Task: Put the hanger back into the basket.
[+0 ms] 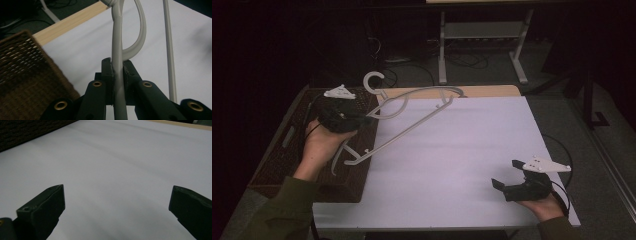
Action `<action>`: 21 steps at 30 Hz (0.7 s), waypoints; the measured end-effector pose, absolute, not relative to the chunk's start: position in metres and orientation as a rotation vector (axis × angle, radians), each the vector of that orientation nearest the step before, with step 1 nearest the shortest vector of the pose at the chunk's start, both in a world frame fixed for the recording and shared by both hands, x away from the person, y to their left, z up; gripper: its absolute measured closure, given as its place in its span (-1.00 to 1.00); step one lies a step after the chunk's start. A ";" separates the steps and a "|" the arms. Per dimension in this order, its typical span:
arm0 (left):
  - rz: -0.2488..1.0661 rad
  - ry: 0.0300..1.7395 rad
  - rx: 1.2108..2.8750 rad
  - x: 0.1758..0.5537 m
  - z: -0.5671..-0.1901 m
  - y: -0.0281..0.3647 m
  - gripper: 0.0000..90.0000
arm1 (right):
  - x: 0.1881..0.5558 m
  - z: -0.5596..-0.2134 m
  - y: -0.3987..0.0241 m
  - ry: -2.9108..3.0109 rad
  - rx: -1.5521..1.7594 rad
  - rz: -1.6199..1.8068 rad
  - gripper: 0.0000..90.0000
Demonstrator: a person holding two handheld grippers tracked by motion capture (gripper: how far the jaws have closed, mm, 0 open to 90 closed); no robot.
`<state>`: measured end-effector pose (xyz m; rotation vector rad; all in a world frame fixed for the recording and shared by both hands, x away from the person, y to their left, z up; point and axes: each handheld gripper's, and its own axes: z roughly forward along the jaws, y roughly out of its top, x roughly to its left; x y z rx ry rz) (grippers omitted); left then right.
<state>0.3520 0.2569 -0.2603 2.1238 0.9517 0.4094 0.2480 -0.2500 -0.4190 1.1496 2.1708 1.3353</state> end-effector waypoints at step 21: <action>0.558 1.124 2.052 0.347 -0.258 0.358 0.83 | 0.248 -0.419 -0.252 2.158 1.171 1.339 -0.99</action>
